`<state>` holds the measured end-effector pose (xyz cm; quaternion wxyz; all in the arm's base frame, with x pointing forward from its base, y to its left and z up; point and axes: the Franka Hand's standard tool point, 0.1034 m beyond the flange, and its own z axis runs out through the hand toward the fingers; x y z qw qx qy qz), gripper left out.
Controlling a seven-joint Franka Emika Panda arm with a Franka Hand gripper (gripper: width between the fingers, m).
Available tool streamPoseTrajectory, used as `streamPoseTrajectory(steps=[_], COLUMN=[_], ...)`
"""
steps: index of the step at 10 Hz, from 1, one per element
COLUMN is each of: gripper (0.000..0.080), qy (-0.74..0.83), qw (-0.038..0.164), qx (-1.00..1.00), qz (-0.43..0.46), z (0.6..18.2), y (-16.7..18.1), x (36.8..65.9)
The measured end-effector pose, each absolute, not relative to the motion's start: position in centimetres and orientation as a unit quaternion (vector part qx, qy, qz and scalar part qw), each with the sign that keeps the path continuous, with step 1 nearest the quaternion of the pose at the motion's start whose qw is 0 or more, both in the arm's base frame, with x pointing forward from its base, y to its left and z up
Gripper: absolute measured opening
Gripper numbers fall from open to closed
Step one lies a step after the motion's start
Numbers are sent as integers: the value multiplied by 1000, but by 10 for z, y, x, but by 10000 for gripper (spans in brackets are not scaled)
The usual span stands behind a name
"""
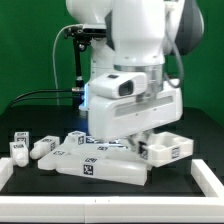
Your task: Assemble chair
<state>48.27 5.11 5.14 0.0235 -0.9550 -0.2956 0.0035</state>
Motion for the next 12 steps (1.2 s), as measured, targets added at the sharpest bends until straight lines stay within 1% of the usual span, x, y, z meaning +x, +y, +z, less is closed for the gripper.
streamPoseTrajectory(steps=[1,2,4,5,6,7,8,9,11,12], gripper=[29,29,29,29,29,29,29,29,29,29], qy=[-299,-313,-310,-295,-233,-175,-137,-143,-143,-118], qw=[21,16,16,16,14,18,18,16,16,17], qx=[-954,-950,-950,-955,-972,-984,-990,-990,-990,-993], qz=[0,-10,-7,-9,-16,-3,2,-1,0,-1], z=[58,58,56,56,56,51,45,43,43,40], y=[65,61,60,61,63,65,73,78,76,80], x=[472,471,470,468,455,436,426,422,423,421])
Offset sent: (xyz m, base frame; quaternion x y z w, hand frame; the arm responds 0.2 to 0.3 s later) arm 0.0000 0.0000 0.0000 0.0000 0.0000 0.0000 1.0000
